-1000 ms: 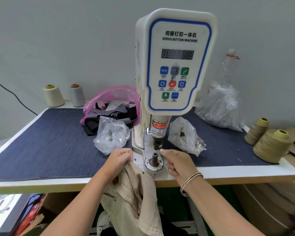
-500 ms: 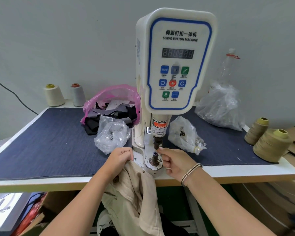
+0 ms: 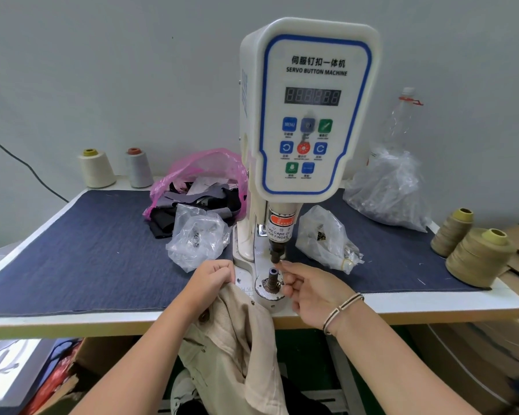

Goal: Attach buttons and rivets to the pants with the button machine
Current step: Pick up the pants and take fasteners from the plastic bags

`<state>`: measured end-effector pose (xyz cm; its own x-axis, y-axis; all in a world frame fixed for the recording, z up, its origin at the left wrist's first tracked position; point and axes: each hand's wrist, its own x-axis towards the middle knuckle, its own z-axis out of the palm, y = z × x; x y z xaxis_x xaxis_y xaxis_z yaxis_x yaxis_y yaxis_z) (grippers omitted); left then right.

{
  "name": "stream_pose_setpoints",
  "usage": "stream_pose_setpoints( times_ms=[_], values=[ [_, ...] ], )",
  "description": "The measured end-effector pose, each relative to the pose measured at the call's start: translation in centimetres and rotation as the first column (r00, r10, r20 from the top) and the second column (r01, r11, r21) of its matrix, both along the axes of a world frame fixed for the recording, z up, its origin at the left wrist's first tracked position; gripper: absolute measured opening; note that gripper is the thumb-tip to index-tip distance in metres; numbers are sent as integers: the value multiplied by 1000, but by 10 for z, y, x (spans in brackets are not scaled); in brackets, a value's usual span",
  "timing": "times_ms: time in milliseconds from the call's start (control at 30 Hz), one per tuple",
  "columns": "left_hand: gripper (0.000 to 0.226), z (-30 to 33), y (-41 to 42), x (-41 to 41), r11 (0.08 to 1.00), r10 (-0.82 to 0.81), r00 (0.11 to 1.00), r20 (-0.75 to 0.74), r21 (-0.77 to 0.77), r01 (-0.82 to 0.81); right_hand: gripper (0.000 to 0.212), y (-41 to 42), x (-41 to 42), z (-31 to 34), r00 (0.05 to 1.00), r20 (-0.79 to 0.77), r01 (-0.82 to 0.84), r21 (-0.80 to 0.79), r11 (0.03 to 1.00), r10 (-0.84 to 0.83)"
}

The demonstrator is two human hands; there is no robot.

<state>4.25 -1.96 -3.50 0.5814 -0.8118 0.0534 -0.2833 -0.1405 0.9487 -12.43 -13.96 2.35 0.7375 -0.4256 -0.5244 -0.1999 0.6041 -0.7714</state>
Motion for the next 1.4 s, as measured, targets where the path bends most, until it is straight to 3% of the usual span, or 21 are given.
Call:
stream_pose_setpoints(
  times_ms=[67, 167, 267, 333, 400, 467, 567, 667, 733, 900, 1233, 1333, 1400],
  values=[
    [16, 0, 0, 0, 1000, 3, 1000, -5, 0, -3, 31, 6, -2, 3, 995, 73, 52, 136, 989, -62],
    [16, 0, 0, 0, 1000, -1, 1000, -1, -1, 1, 31, 26, -2, 5, 970, 143, 151, 285, 947, -198],
    [17, 1, 0, -1, 1000, 8, 1000, -10, -15, -8, 26, 54, 5, 4, 966, 192, 111, 300, 948, -173],
    [22, 2, 0, -4, 999, 16, 999, -38, -42, -17, 17, 71, 21, 6, 981, 191, 27, 96, 995, -45],
    [23, 0, -1, -5, 996, 67, 996, -63, -56, -70, 20, 77, 49, 10, 987, 151, -11, -326, 945, 63],
    [28, -2, 1, -4, 991, 111, 992, -60, -64, -114, 19, 72, 83, 17, 989, 106, -3, -684, 729, 103],
    [24, -2, 2, -2, 986, 141, 982, -123, -73, -151, 22, 55, 132, 21, 994, -34, -65, -949, 307, 106],
    [26, 0, 1, -1, 989, 122, 983, -134, -62, -131, 25, 37, 172, 11, 911, -408, -401, -911, -99, 55],
    [34, -3, 0, 0, 993, 89, 989, -119, -69, -97, 27, 31, 188, 4, 815, -580, -566, -799, -204, 7],
    [16, -7, 0, 2, 993, 65, 983, -170, -82, -80, 31, 22, 209, -16, 700, -710, -703, -666, -252, -75],
    [28, -6, -1, 1, 995, 46, 989, -143, -78, -57, 33, 23, 217, -20, 748, -657, -619, -635, -463, -98],
    [25, -8, -1, 4, 998, 26, 991, -135, -57, -34, 33, 24, 214, -20, 761, -644, -604, -661, -445, -78],
    [22, -9, -1, 5, 998, 15, 991, -134, -53, -22, 30, 23, 212, -18, 781, -623, -594, -717, -365, -47]
  ],
)
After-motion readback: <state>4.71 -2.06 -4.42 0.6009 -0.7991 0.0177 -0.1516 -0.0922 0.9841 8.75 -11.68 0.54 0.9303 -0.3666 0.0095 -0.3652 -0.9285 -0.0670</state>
